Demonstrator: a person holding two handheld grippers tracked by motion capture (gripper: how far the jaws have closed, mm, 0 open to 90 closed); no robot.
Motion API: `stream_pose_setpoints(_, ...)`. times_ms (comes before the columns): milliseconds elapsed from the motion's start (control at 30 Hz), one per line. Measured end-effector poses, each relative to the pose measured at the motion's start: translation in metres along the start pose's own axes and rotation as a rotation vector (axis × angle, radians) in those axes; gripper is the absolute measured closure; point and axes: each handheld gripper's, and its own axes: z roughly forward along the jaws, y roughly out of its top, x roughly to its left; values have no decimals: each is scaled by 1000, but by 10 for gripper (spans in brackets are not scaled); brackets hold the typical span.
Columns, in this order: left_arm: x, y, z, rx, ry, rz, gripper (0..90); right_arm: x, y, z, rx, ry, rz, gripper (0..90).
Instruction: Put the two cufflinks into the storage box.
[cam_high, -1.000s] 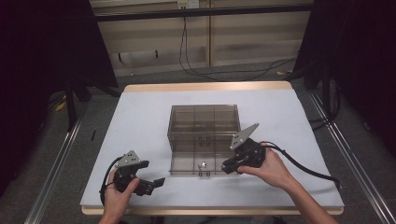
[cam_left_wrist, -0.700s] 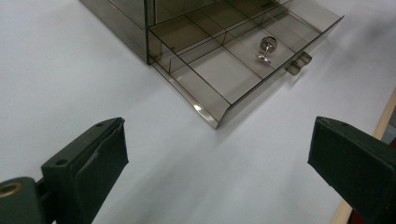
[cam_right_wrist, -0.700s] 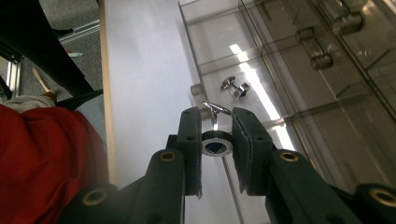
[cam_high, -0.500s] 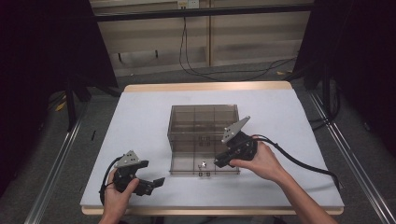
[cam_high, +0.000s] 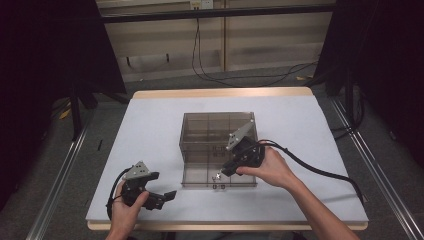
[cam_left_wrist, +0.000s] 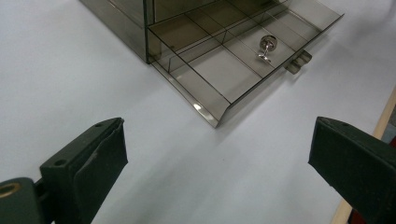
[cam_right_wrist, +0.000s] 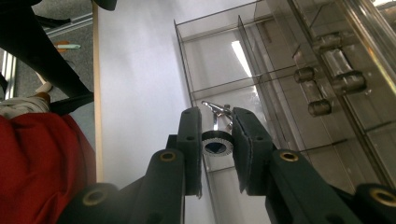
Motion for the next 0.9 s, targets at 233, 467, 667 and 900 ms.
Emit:
stream_pose_setpoints(233,0,0,0,5,-5,5,41,-5,4,5,25,4,1,742)
stream_pose_setpoints(467,0,0,0,5,-6,3,41,-9,13,13,71,15,-3,742)
stream_pose_setpoints(667,-1,0,1,9,-8,5,42,-10,19,20,114,31,-2,742)
stream_pose_setpoints(900,0,0,2,8,-10,5,42,-10,25,27,167,34,-5,741)
